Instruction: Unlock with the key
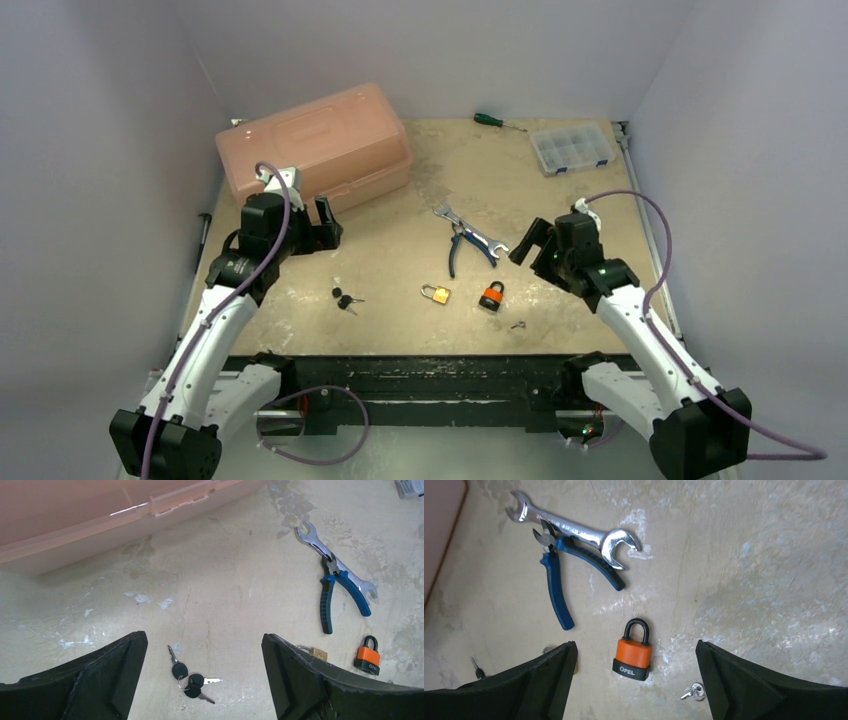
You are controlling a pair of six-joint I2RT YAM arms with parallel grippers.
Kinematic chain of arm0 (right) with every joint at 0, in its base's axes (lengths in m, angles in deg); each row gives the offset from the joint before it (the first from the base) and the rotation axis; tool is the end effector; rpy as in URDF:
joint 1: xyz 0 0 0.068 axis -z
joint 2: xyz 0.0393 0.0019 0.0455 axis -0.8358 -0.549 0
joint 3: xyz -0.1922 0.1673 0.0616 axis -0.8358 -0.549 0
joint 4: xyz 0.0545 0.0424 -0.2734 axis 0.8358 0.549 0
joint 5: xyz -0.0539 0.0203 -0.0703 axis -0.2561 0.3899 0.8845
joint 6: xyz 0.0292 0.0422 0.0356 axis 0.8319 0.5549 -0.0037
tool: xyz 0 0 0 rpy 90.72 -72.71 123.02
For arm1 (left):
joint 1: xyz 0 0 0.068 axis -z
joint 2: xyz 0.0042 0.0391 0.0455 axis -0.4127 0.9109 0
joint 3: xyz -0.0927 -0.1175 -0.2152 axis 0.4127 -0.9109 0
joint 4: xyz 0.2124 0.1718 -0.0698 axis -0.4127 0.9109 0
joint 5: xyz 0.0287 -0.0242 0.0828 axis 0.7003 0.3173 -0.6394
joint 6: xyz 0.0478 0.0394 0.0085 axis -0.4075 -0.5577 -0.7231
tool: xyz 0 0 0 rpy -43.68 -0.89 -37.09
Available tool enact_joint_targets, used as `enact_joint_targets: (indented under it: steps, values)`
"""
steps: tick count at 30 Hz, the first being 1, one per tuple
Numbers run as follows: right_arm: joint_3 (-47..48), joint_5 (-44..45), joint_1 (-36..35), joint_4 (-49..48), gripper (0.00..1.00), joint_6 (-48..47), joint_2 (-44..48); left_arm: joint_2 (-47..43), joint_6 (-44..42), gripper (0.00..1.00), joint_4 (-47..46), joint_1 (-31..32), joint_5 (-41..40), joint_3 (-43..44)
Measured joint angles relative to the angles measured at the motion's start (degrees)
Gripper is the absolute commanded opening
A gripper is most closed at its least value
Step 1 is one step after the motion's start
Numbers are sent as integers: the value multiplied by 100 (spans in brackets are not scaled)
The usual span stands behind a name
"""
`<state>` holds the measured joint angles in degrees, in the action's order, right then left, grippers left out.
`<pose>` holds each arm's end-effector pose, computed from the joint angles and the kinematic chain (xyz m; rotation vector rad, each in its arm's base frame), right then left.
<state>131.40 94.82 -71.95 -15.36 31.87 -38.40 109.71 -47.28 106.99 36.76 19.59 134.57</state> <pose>0.2200 0.0554 0.2389 0.6001 2.2881 0.3903 0.2293 -0.0501 0.2948 -0.1787 2.1394 -0.3456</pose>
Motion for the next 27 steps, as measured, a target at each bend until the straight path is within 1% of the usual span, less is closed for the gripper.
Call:
enact_joint_targets:
  steps: [5,7,10,15,19,23,27]
  values:
    - [-133,22,-280,63,90,221,-393,144,-39,88,-22,2,249,0]
    - [-256,55,-317,136,88,310,-463,175,-42,87,-74,2,341,-13]
    - [-424,122,-367,304,81,437,-420,229,-48,86,-149,2,459,-46]
    - [-828,120,-476,610,77,758,-192,271,-52,84,-162,2,540,-85]
    - [-1043,122,-533,841,65,933,-125,271,-57,84,-186,2,562,-85]
    - [-1054,129,-538,866,61,944,-179,271,-57,83,-186,2,562,-85]
    - [-1056,125,-538,857,61,918,-341,271,-57,83,-186,2,560,-85]
